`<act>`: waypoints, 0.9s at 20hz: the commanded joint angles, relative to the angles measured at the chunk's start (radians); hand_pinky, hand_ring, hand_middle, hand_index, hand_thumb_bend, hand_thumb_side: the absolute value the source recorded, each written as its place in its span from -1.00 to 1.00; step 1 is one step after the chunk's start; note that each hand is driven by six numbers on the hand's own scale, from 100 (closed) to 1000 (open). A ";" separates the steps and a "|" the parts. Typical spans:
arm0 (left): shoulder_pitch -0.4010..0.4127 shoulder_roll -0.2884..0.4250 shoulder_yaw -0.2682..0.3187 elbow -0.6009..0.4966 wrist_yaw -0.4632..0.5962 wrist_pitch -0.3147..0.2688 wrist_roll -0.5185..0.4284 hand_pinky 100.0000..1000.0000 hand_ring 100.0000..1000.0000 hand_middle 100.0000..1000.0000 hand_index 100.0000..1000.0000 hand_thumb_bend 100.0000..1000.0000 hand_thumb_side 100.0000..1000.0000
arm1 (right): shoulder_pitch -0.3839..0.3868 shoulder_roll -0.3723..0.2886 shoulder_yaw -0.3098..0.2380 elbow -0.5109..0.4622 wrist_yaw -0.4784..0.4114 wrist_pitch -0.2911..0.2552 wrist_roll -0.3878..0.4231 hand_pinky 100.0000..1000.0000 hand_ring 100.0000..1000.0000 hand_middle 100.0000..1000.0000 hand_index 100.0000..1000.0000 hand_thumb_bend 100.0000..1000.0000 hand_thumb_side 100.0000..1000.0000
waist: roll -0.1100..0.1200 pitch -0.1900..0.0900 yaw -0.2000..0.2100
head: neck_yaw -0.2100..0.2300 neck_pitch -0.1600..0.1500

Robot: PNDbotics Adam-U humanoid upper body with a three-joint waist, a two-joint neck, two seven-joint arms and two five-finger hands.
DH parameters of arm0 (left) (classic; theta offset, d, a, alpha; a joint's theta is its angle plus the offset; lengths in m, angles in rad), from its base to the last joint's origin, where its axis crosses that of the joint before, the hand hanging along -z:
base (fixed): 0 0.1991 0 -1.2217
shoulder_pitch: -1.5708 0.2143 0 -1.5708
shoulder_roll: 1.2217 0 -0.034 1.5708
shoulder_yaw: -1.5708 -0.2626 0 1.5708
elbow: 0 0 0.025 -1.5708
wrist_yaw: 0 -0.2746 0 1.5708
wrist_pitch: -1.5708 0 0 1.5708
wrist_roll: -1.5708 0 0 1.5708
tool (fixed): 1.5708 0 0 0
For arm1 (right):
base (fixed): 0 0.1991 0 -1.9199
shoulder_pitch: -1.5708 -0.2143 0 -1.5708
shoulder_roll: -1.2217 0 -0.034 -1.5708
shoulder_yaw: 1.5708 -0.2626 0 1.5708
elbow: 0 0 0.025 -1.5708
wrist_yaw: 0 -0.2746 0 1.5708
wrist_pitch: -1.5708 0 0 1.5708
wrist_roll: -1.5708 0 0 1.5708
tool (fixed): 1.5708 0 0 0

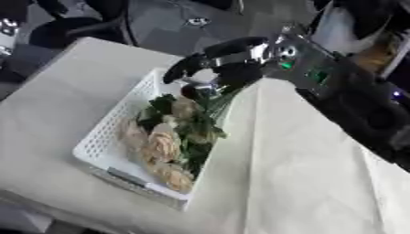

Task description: Pick up objects on the table and place them in the box.

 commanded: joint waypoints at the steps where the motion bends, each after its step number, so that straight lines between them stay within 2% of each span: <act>1: -0.009 0.017 0.008 -0.014 -0.003 0.001 0.000 0.06 0.27 0.16 0.50 -1.00 0.43 | -0.027 -0.024 -0.039 -0.023 -0.016 -0.064 0.072 1.00 1.00 1.00 1.00 -0.99 1.00 | 0.009 -0.011 -0.004 | 0.005 -0.002; 3: -0.007 0.018 0.008 -0.014 -0.003 0.003 0.000 0.06 0.27 0.16 0.50 -1.00 0.43 | -0.018 -0.049 -0.082 -0.042 -0.032 -0.060 0.072 1.00 1.00 1.00 1.00 -1.00 1.00 | 0.010 -0.011 -0.009 | 0.010 -0.002; 4: -0.005 0.019 0.008 -0.014 -0.004 0.004 0.000 0.06 0.27 0.16 0.50 -1.00 0.43 | -0.004 -0.075 -0.123 -0.059 -0.042 -0.056 0.072 0.99 1.00 0.96 1.00 -1.00 0.65 | 0.011 -0.010 -0.013 | 0.013 -0.002; 5: -0.004 0.020 0.008 -0.014 -0.005 0.006 0.000 0.06 0.28 0.16 0.50 -1.00 0.43 | 0.016 -0.105 -0.173 -0.086 -0.052 -0.051 0.072 0.86 0.96 0.91 0.95 -1.00 0.24 | 0.012 -0.010 -0.015 | 0.016 -0.002; 6: -0.001 0.021 0.011 -0.014 -0.007 0.007 0.002 0.06 0.28 0.16 0.50 -1.00 0.43 | 0.049 -0.143 -0.254 -0.125 -0.072 -0.048 0.070 0.65 0.90 0.86 0.91 -1.00 -0.13 | 0.013 -0.008 -0.020 | 0.023 -0.002; 7: 0.001 0.022 0.012 -0.014 -0.009 0.009 0.005 0.06 0.28 0.16 0.50 -1.00 0.43 | 0.088 -0.179 -0.334 -0.172 -0.095 -0.045 0.057 0.56 0.86 0.83 0.88 -1.00 -0.30 | 0.015 -0.007 -0.024 | 0.028 -0.002; 8: 0.003 0.024 0.014 -0.014 -0.012 0.011 0.007 0.06 0.28 0.16 0.50 -1.00 0.43 | 0.142 -0.216 -0.427 -0.229 -0.115 -0.045 0.003 0.44 0.81 0.78 0.84 -1.00 -0.44 | 0.017 -0.005 -0.029 | 0.034 -0.002; 9: 0.005 0.025 0.016 -0.014 -0.014 0.012 0.010 0.06 0.28 0.16 0.50 -1.00 0.43 | 0.196 -0.247 -0.497 -0.289 -0.122 -0.044 -0.060 0.42 0.80 0.77 0.82 -1.00 -0.46 | 0.018 -0.003 -0.032 | 0.037 -0.002; 10: 0.009 0.028 0.020 -0.014 -0.017 0.015 0.015 0.06 0.28 0.17 0.50 -1.00 0.43 | 0.263 -0.267 -0.584 -0.351 -0.107 -0.043 -0.149 0.34 0.70 0.67 0.74 -1.00 -0.66 | 0.022 -0.001 -0.040 | 0.043 -0.002; 11: 0.012 0.030 0.023 -0.014 -0.020 0.016 0.020 0.06 0.28 0.17 0.50 -1.00 0.43 | 0.330 -0.276 -0.656 -0.417 -0.075 -0.040 -0.238 0.32 0.68 0.66 0.73 -1.00 -0.67 | 0.024 0.001 -0.045 | 0.046 -0.002; 12: 0.015 0.032 0.027 -0.014 -0.024 0.019 0.025 0.06 0.29 0.17 0.51 -1.00 0.43 | 0.396 -0.264 -0.722 -0.477 -0.042 -0.034 -0.331 0.18 0.56 0.58 0.66 -1.00 -0.41 | 0.028 0.004 -0.051 | 0.051 -0.002; 13: 0.019 0.034 0.030 -0.014 -0.028 0.023 0.030 0.05 0.29 0.18 0.51 -1.00 0.43 | 0.459 -0.243 -0.775 -0.537 -0.011 -0.026 -0.421 0.08 0.48 0.49 0.63 -1.00 -0.61 | 0.031 0.005 -0.055 | 0.055 -0.002; 14: 0.024 0.035 0.035 -0.014 -0.031 0.026 0.036 0.05 0.29 0.19 0.51 -1.00 0.44 | 0.524 -0.197 -0.826 -0.590 0.005 -0.022 -0.521 0.05 0.45 0.48 0.64 -1.00 -0.52 | 0.036 0.007 -0.064 | 0.064 -0.002; 15: 0.028 0.037 0.038 -0.014 -0.035 0.029 0.042 0.05 0.30 0.19 0.51 -1.00 0.43 | 0.575 -0.157 -0.860 -0.619 0.014 -0.022 -0.613 0.07 0.47 0.51 0.66 -1.00 -0.41 | 0.040 0.008 -0.070 | 0.070 -0.002; 16: 0.032 0.037 0.041 -0.014 -0.038 0.032 0.048 0.05 0.30 0.20 0.52 -1.00 0.44 | 0.618 -0.104 -0.884 -0.634 0.009 -0.054 -0.698 0.11 0.50 0.54 0.68 -1.00 -0.31 | 0.047 0.010 -0.078 | 0.078 -0.002; 17: 0.035 0.037 0.044 -0.014 -0.040 0.035 0.053 0.05 0.30 0.19 0.51 -1.00 0.44 | 0.656 -0.058 -0.897 -0.641 -0.001 -0.098 -0.768 0.09 0.48 0.52 0.67 -1.00 -0.38 | 0.052 0.011 -0.082 | 0.082 -0.002; 18: 0.037 0.036 0.046 -0.014 -0.043 0.038 0.058 0.05 0.30 0.19 0.51 -1.00 0.44 | 0.691 -0.014 -0.905 -0.644 -0.008 -0.137 -0.818 0.14 0.50 0.54 0.68 -1.00 -0.19 | 0.059 0.014 -0.086 | 0.088 -0.002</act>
